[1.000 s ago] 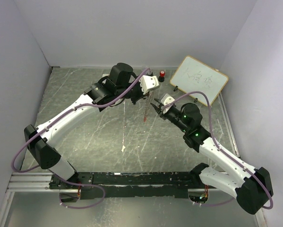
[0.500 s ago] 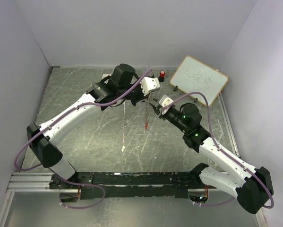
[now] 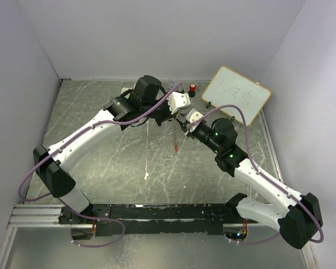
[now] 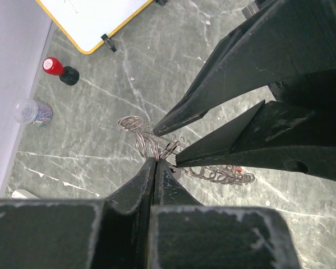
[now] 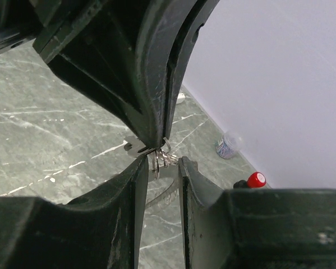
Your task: Put the keys on the keyring
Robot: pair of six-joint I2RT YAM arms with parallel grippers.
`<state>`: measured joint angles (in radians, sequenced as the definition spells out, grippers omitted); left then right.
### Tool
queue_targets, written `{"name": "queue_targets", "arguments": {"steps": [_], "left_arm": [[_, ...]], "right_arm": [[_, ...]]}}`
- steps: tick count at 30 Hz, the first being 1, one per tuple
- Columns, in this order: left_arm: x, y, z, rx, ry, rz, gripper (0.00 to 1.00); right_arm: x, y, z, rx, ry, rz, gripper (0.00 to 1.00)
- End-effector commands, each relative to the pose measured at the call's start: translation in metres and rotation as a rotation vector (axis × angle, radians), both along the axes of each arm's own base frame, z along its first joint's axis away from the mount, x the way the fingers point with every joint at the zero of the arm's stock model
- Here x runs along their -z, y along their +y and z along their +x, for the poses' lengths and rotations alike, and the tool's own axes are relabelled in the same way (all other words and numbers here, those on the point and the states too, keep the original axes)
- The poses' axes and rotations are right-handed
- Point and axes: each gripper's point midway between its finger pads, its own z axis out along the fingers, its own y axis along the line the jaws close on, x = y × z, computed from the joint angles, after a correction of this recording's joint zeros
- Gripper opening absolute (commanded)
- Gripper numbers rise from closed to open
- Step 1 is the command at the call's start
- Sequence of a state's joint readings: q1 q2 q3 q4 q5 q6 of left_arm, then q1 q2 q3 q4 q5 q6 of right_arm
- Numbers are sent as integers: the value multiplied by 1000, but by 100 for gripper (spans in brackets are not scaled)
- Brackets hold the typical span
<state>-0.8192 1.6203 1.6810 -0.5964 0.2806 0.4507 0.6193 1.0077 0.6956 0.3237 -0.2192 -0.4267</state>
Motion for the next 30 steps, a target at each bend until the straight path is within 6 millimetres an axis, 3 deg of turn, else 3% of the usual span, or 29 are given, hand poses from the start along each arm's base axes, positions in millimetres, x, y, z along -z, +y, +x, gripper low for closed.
{"name": "queue_targets", "arguments": {"steps": [1,6,11,15,22,30], "left_arm": [[-23,-7,-3,35,-33,-40,7],[-24,-6,-3,36,-37,-41,7],[-26,-7,-4,40,-42,-42,7],[-27,-7,-2,31,-43,-45,7],[-35,-7,4,-27,-46,-94,7],[-57,-3,6,-85,-70,-184,7]], "right_arm": [[-15,4,2,-3,-36,13,27],[-14,7,5,-4,-24,-1,21],[-13,7,6,-7,-19,-8,0],[-18,3,6,12,-35,13,0],[-51,-34,-3,155,-141,258,0],[-58,-57,1,241,-80,439,0]]}}
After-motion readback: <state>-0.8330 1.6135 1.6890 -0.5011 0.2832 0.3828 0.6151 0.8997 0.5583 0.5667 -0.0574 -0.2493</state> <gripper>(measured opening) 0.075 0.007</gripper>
